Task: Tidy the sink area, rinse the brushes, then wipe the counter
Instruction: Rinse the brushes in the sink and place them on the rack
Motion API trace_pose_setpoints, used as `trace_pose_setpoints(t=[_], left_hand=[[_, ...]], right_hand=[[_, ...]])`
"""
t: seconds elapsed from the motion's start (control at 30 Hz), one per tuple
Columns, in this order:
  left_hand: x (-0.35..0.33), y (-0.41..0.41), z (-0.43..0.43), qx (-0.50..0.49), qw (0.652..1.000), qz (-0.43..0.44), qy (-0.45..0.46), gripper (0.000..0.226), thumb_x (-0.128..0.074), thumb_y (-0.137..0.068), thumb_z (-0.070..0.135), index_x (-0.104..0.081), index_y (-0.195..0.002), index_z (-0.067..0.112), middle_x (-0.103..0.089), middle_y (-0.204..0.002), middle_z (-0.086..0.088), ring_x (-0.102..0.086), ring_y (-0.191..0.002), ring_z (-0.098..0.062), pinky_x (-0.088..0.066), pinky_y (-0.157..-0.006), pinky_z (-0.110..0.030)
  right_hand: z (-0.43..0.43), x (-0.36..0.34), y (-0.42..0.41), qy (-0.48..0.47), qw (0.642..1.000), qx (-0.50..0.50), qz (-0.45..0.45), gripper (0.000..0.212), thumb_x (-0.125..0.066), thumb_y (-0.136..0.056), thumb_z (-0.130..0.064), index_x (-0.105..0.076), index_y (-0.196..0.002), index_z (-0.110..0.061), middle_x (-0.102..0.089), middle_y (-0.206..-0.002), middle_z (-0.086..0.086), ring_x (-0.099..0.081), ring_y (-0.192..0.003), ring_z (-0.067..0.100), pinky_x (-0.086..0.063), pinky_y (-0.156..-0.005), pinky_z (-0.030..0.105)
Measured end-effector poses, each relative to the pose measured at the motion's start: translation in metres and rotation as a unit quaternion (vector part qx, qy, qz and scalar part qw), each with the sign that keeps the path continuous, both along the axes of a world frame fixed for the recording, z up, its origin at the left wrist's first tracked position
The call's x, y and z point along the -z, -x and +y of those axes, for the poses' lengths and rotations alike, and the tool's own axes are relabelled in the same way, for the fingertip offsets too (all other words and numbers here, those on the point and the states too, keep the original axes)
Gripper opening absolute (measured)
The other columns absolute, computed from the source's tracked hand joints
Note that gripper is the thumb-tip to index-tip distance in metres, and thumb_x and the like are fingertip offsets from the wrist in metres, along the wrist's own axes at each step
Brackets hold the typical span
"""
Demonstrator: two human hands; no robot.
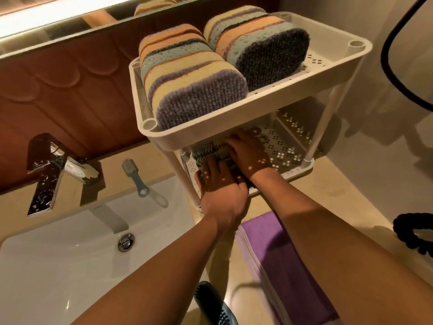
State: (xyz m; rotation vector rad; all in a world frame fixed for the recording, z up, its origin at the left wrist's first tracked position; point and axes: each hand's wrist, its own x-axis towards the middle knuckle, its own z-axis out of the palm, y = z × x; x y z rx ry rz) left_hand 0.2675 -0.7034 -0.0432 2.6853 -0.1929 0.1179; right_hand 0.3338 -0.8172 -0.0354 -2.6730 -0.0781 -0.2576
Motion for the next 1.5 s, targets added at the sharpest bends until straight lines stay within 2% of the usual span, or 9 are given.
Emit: trace_pose_setpoints(t=[0.2,0.4,0.6,0.77,0.93,1.07,1.4,1.5], left_hand=[[0.001,0.001,-0.001,0.006,0.999,-0.027,-0.021,0.05,-0.046,-0.089,0.041,-0.046,-0.134,0.019,-0.042,-0.141,-0.007,-0.037,-0.136,-0.03,-0.022,-0.12,-0.05],[0.0,0.001,-0.003,0.013,0.999,-0.023,-0.033,0.053,-0.047,-0.092,0.038,-0.044,-0.141,0.018,-0.037,-0.153,-0.009,-0.027,-0.147,-0.029,-0.013,-0.124,-0.05],[-0.004,0.002,-0.001,0.009,0.999,-0.02,-0.041,0.054,-0.049,-0.089,0.04,-0.047,-0.138,0.017,-0.042,-0.15,-0.008,-0.032,-0.144,-0.028,-0.018,-0.121,-0.051],[-0.005,0.001,-0.002,0.006,0.998,-0.017,-0.052,0.056,-0.045,-0.085,0.041,-0.048,-0.135,0.015,-0.044,-0.147,-0.008,-0.034,-0.142,-0.028,-0.018,-0.121,-0.051],[-0.005,0.002,-0.002,0.004,0.998,-0.027,-0.059,0.057,-0.044,-0.083,0.04,-0.049,-0.133,0.014,-0.046,-0.144,-0.009,-0.037,-0.139,-0.028,-0.021,-0.119,-0.051],[-0.005,0.002,-0.003,0.001,0.998,-0.017,-0.062,0.058,-0.046,-0.085,0.039,-0.047,-0.136,0.015,-0.042,-0.149,-0.01,-0.034,-0.142,-0.028,-0.018,-0.121,-0.051],[-0.004,0.001,-0.003,0.002,0.998,-0.019,-0.053,0.055,-0.046,-0.085,0.041,-0.048,-0.135,0.019,-0.042,-0.148,-0.005,-0.033,-0.142,-0.026,-0.016,-0.121,-0.05],[-0.003,0.001,-0.003,0.0,0.999,-0.013,-0.049,0.057,-0.047,-0.086,0.041,-0.046,-0.139,0.019,-0.04,-0.151,-0.006,-0.031,-0.145,-0.026,-0.014,-0.123,-0.05]], right_hand=[[0.005,0.002,0.0,0.018,0.999,0.028,0.007,0.047,-0.062,-0.093,-0.02,-0.049,-0.138,-0.012,-0.049,-0.143,0.016,-0.042,-0.135,0.037,-0.033,-0.114,0.053],[-0.001,0.005,0.003,-0.003,0.998,0.045,0.045,0.05,-0.06,-0.094,-0.032,-0.046,-0.14,-0.016,-0.046,-0.146,0.011,-0.042,-0.136,0.034,-0.035,-0.114,0.052],[0.002,0.005,0.005,0.023,0.997,0.023,0.073,0.058,-0.06,-0.095,-0.035,-0.039,-0.146,-0.016,-0.035,-0.153,0.013,-0.03,-0.142,0.037,-0.028,-0.115,0.053],[0.002,0.007,0.006,0.019,0.999,0.016,0.049,0.045,-0.061,-0.093,-0.03,-0.048,-0.133,-0.015,-0.039,-0.147,0.012,-0.034,-0.138,0.036,-0.03,-0.113,0.052],[0.001,0.006,0.005,-0.002,0.999,-0.03,0.039,0.053,-0.06,-0.092,-0.023,-0.046,-0.144,-0.02,-0.037,-0.156,0.006,-0.025,-0.146,0.033,-0.019,-0.12,0.052],[-0.001,0.01,0.003,0.01,0.998,-0.039,0.052,0.052,-0.055,-0.095,-0.022,-0.046,-0.146,-0.022,-0.029,-0.162,0.001,-0.019,-0.15,0.027,-0.016,-0.122,0.047],[-0.003,0.016,0.004,0.012,0.999,0.013,0.043,0.051,-0.059,-0.093,-0.036,-0.051,-0.141,-0.022,-0.031,-0.161,0.002,-0.026,-0.147,0.031,-0.019,-0.12,0.046],[-0.003,0.016,0.002,0.017,0.998,-0.002,0.054,0.051,-0.058,-0.094,-0.034,-0.049,-0.143,-0.022,-0.029,-0.162,0.001,-0.025,-0.148,0.03,-0.017,-0.121,0.047]])
